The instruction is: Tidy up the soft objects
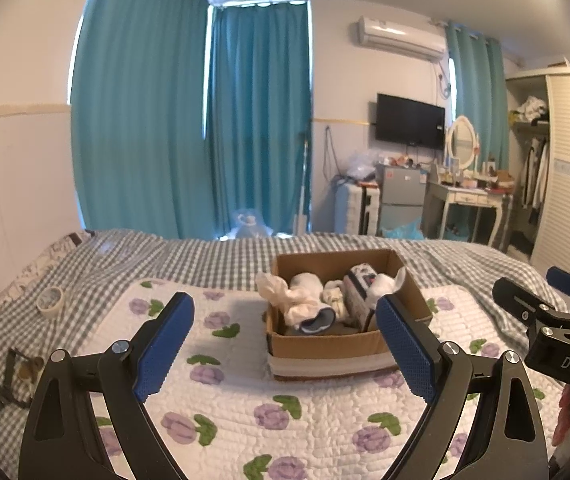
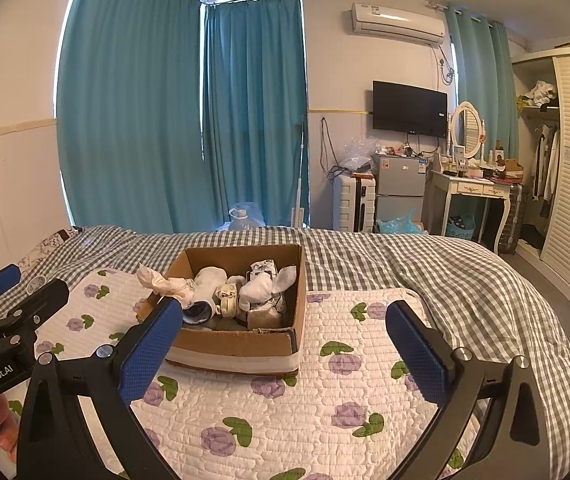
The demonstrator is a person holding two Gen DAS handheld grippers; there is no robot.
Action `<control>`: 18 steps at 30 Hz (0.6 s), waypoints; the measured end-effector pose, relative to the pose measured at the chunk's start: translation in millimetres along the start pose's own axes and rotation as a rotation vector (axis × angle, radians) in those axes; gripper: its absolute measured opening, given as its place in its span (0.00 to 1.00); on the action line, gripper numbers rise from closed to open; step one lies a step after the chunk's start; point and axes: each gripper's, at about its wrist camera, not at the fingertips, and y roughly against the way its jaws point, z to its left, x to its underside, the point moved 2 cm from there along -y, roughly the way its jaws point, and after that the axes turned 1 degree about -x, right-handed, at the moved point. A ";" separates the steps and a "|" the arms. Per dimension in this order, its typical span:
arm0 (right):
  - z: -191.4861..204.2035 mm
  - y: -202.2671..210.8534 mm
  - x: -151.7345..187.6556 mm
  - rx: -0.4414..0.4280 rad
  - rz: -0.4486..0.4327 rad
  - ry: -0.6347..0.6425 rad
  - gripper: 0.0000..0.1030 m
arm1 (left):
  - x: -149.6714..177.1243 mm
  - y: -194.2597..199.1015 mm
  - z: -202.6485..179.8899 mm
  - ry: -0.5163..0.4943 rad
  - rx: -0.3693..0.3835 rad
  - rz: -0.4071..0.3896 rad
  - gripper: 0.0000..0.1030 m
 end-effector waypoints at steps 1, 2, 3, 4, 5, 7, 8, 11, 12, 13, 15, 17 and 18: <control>0.5 -0.2 0.0 0.001 0.000 0.001 0.99 | 0.0 0.0 0.0 -0.001 -0.001 -0.001 0.91; 0.5 -0.2 -0.1 0.000 0.000 0.002 0.99 | 0.2 -0.2 -0.1 -0.001 -0.002 -0.002 0.91; 0.5 -0.2 0.0 0.000 0.000 0.002 0.99 | 0.6 0.0 0.6 -0.002 -0.002 -0.001 0.91; 0.4 -0.3 0.2 0.000 0.000 0.002 0.99 | 0.5 0.0 0.6 -0.001 -0.001 -0.001 0.91; 0.4 -0.5 0.3 0.000 0.000 0.002 0.99 | 0.5 0.0 0.6 -0.001 -0.001 0.000 0.91; 0.3 -0.5 0.3 -0.001 0.000 0.001 0.99 | 0.5 0.1 0.5 -0.001 -0.002 0.000 0.91; 0.3 -0.3 0.5 -0.001 0.000 0.000 0.99 | 0.5 0.1 0.6 -0.001 -0.001 -0.001 0.91; 0.3 -0.6 0.5 0.000 0.000 0.002 0.99 | 1.0 0.1 0.5 -0.004 -0.003 -0.005 0.91; 0.3 -0.5 0.6 0.000 0.000 0.001 0.99 | 1.3 -0.1 0.8 -0.006 -0.004 -0.006 0.91; 0.2 -0.4 0.7 0.000 0.000 0.001 0.99 | 1.4 0.0 0.7 -0.005 -0.004 -0.005 0.91; 0.3 -0.5 1.6 0.000 0.000 -0.001 0.99 | 1.6 0.0 0.5 -0.003 -0.002 -0.003 0.91; 0.2 -0.5 1.5 0.000 0.001 0.000 0.99 | 1.5 0.2 0.3 -0.005 -0.004 -0.005 0.91; 0.0 -0.6 1.3 0.001 0.000 0.000 0.99 | 1.5 0.1 0.2 -0.006 -0.003 -0.005 0.91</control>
